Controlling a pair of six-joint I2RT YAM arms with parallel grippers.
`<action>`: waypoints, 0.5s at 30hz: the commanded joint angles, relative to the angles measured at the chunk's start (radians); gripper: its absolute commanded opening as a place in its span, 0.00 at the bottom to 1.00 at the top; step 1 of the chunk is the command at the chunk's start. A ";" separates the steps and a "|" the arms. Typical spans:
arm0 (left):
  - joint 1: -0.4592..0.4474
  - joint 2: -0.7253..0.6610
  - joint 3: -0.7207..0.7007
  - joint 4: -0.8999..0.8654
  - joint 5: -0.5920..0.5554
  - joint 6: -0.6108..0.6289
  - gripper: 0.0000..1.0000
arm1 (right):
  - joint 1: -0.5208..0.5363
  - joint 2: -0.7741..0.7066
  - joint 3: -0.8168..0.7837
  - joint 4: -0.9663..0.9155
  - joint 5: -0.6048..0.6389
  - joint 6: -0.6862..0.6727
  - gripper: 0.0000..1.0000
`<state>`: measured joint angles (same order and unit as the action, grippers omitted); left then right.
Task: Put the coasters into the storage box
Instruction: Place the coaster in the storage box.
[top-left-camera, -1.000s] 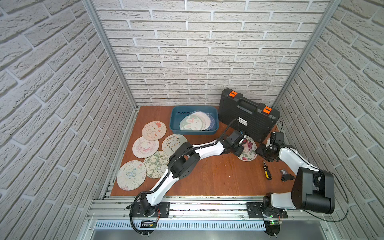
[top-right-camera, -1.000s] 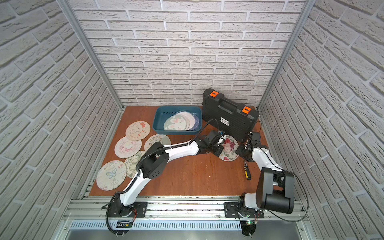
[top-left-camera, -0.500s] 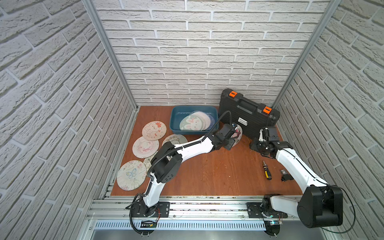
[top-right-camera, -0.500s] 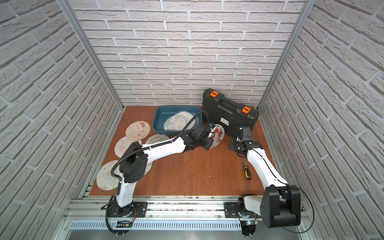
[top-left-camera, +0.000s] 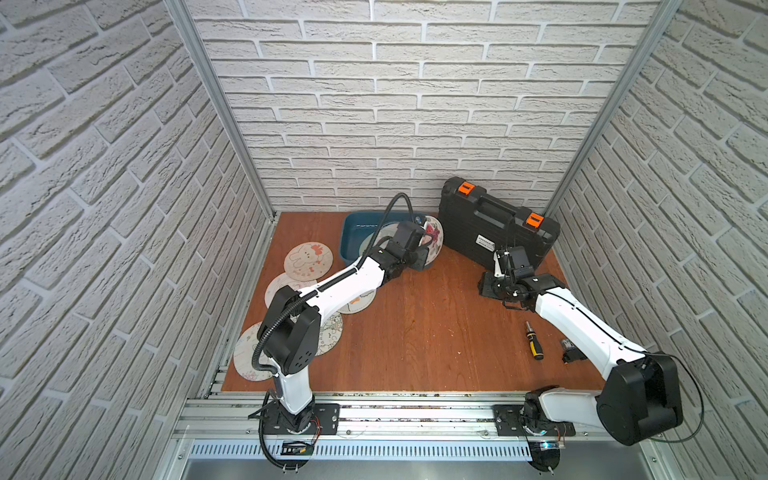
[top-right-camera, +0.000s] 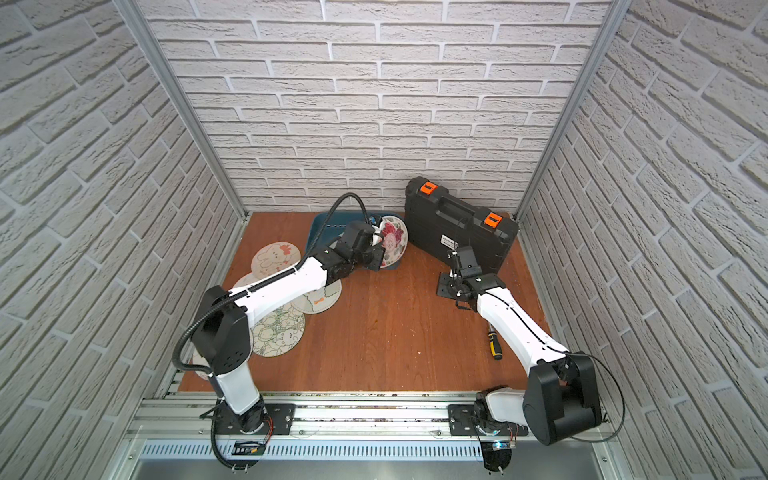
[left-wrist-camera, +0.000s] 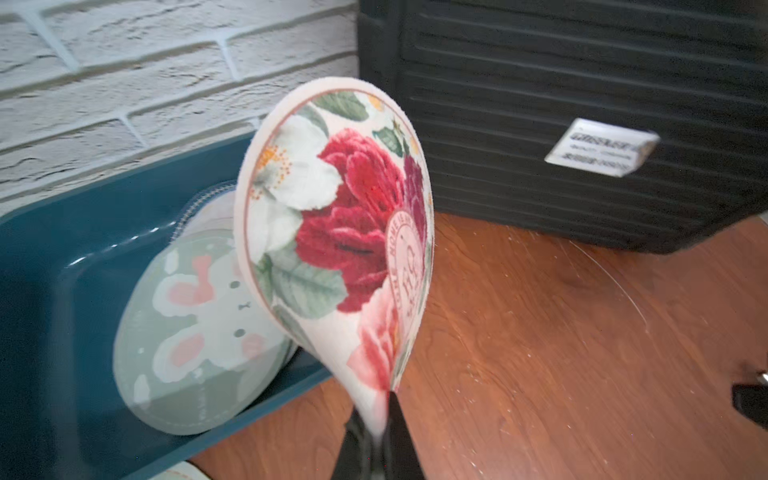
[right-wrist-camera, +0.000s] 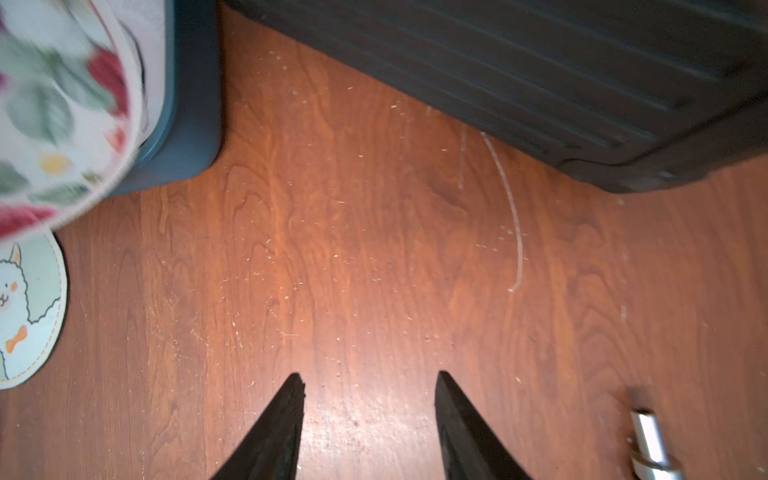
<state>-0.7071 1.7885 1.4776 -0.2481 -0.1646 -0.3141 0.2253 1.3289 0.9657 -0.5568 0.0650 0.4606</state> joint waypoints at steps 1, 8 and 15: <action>0.054 -0.037 0.014 0.073 0.039 0.005 0.00 | 0.036 0.035 0.029 0.032 0.030 0.007 0.52; 0.139 0.029 0.100 0.069 0.059 -0.001 0.00 | 0.094 0.124 0.063 0.047 0.035 0.004 0.52; 0.202 0.180 0.212 0.005 0.111 -0.050 0.00 | 0.126 0.164 0.082 0.053 0.041 -0.002 0.52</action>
<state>-0.5243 1.9064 1.6596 -0.2321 -0.0807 -0.3405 0.3408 1.4902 1.0229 -0.5327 0.0875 0.4599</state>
